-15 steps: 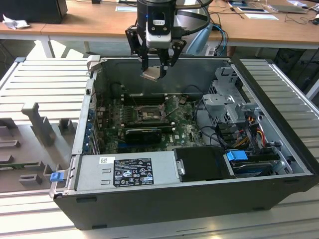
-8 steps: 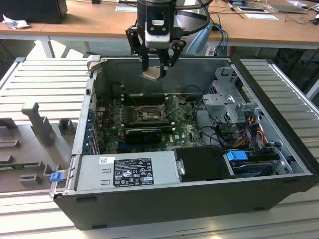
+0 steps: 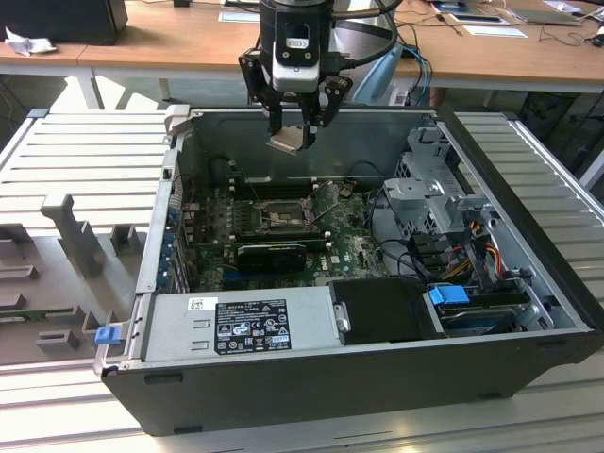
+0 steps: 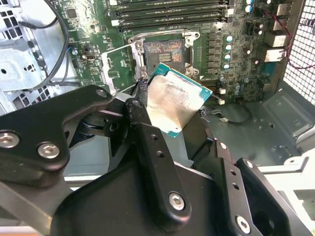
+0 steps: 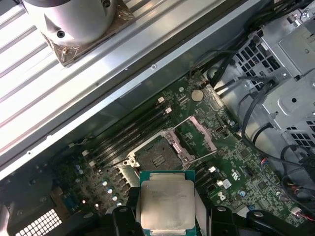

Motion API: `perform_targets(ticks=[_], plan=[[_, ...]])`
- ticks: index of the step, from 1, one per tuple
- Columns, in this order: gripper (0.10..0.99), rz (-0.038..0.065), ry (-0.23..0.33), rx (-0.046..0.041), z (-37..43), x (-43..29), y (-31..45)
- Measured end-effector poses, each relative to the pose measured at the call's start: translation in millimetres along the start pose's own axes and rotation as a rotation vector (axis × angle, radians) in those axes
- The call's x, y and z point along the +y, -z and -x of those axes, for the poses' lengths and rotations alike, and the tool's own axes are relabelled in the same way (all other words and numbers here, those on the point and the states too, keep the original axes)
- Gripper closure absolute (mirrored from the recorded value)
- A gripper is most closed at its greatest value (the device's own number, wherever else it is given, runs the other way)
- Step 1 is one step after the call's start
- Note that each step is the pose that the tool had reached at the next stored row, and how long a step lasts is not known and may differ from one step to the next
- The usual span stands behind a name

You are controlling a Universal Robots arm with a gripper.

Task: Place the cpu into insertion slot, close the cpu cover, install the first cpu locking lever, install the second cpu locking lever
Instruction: 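Place the cpu into insertion slot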

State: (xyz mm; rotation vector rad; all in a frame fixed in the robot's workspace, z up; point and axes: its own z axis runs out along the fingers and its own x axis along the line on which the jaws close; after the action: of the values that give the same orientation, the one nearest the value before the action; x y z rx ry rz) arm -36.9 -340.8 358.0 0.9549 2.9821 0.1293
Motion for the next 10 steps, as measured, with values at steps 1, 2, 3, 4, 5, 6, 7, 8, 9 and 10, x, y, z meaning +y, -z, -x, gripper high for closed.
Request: perform_targets(ticks=[1,2,3,4,5,6,7,8,9,10], plan=[[0.557,0.0,-0.002,-0.0002,0.0,0.0,0.0],[0.557,0.0,-0.008,-0.0007,0.0,0.0,-0.1],[0.557,0.0,-0.013,-0.0012,0.0,0.0,-0.1],[0.557,0.0,-0.017,-0.0014,0.0,0.0,-0.1],[0.557,0.0,-0.021,-0.0018,0.0,0.0,-0.2],[0.557,0.001,-0.027,-0.0022,0.0,0.0,-0.2],[0.557,0.001,-0.034,-0.0029,0.0,0.0,-0.2],[0.557,0.001,-0.04,-0.0034,0.0,0.0,-0.3],[0.557,0.001,-0.046,-0.0039,0.0,0.0,-0.3],[0.557,0.001,-0.051,-0.0043,0.0,0.0,-0.3]])
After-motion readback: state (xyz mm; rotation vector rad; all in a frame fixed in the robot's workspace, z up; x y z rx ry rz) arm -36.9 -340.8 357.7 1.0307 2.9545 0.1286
